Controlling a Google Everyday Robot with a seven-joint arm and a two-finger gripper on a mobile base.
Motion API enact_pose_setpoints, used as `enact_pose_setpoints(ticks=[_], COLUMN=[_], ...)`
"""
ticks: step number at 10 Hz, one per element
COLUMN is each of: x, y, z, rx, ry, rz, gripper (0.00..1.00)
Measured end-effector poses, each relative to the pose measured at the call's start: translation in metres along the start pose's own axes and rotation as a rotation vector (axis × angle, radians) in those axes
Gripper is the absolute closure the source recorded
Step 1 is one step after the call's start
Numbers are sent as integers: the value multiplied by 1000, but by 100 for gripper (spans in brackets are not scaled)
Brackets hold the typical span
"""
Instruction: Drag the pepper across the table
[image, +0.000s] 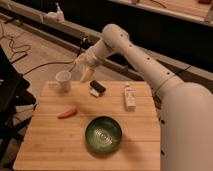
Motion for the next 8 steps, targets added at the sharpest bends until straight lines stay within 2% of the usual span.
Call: enact_pose_setpoints(ticks=[2, 4, 5, 8], x=[-6, -10, -18, -19], y=[14, 25, 28, 28], z=[32, 52, 61, 61], rx=[-65, -111, -123, -122], ry=[-32, -53, -88, -95], rz=[13, 20, 27, 29], gripper=[23, 23, 23, 23])
